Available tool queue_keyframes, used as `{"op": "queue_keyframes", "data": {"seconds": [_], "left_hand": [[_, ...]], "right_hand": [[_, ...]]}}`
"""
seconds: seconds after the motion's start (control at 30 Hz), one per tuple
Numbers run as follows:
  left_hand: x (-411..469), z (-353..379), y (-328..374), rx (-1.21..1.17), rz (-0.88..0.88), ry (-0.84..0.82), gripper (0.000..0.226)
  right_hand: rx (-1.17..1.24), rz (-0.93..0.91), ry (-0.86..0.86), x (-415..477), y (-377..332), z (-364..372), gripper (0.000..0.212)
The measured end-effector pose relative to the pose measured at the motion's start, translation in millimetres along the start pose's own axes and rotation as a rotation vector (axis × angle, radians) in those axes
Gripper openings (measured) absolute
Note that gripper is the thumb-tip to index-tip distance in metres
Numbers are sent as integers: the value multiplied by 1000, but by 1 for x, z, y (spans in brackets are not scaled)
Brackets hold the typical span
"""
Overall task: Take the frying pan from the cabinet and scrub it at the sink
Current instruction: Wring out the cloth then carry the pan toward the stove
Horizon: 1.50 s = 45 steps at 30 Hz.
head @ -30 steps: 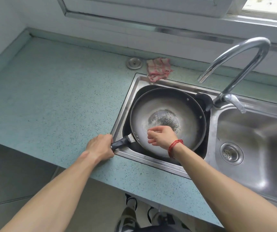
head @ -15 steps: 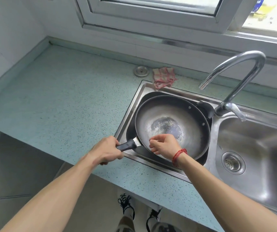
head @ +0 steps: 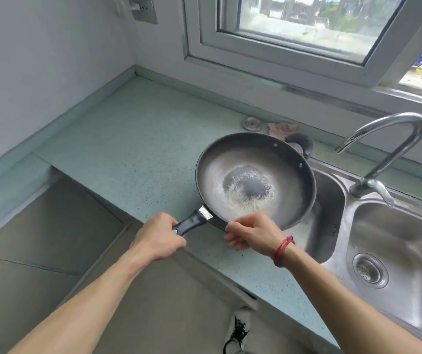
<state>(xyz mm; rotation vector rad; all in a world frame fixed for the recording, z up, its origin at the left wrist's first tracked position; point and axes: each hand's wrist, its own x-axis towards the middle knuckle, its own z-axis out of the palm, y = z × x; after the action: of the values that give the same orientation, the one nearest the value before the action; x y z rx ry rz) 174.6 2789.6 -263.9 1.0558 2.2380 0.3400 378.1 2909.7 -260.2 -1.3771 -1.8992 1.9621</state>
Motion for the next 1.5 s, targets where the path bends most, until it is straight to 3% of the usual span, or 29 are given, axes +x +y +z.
{"op": "queue_keyframes", "data": {"seconds": [0.37, 0.53, 0.63, 0.93, 1.1, 1.5], "left_hand": [[-128, -62, -93, -414, -91, 368, 26], [-186, -71, -148, -609, -103, 475, 7], [-217, -78, -177, -676, -144, 566, 10], [-301, -98, -257, -707, -326, 798, 8], [-338, -104, -300, -671, -460, 942, 10], [-345, -143, -394, -784, -701, 1193, 22]], "right_hand": [[190, -15, -202, -31, -85, 199, 36], [354, -84, -344, -62, -94, 294, 37], [402, -61, -442, -76, -97, 337, 13], [317, 37, -700, -108, -110, 459, 18], [271, 83, -871, -129, -119, 523, 10], [108, 116, -1149, -106, -156, 661, 10]]}}
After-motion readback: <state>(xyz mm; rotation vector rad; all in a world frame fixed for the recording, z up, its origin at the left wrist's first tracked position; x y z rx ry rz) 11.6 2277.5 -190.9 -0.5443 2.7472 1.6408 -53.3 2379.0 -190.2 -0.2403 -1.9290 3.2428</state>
